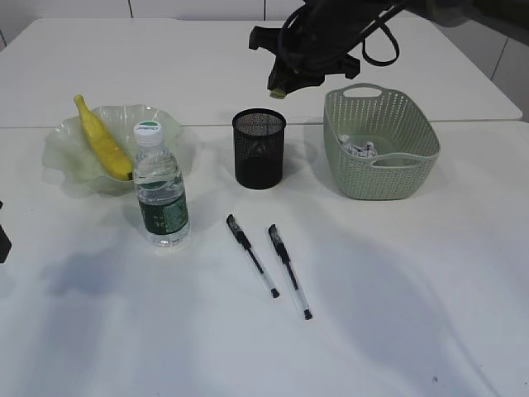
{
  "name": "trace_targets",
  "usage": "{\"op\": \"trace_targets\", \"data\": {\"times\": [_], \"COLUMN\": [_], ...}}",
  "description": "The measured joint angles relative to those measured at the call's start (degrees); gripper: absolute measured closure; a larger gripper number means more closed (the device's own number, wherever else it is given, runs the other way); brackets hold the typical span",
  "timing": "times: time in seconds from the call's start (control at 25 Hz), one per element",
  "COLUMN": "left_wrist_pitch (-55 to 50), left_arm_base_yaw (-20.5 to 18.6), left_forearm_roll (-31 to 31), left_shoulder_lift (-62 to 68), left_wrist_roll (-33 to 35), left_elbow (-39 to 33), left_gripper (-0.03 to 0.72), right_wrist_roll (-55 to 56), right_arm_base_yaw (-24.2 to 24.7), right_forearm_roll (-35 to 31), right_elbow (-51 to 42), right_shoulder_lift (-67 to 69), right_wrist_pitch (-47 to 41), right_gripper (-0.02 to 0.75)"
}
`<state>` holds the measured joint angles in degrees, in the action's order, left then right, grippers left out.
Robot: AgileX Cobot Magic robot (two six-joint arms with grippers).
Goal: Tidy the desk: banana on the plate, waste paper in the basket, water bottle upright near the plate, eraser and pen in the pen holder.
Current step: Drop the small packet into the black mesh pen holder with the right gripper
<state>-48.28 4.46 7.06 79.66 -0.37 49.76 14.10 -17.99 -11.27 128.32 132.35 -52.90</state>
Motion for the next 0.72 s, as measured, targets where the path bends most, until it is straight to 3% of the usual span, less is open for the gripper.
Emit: {"op": "trace_targets", "data": {"times": [0.72], "left_wrist_pitch": [-0.7], "left_arm_base_yaw": [0.0], "left_forearm_roll": [0.0], "left_shoulder_lift": [0.0], "left_wrist_roll": [0.0], "left_elbow": [0.0], "left_gripper": [0.188], "right_wrist_roll": [0.0], "right_arm_base_yaw": [0.0], "right_forearm_roll": [-7.3], "right_elbow": [0.1], "right_shoulder_lift": [5.3], "right_wrist_pitch": [7.1], "right_gripper": [0.565]}}
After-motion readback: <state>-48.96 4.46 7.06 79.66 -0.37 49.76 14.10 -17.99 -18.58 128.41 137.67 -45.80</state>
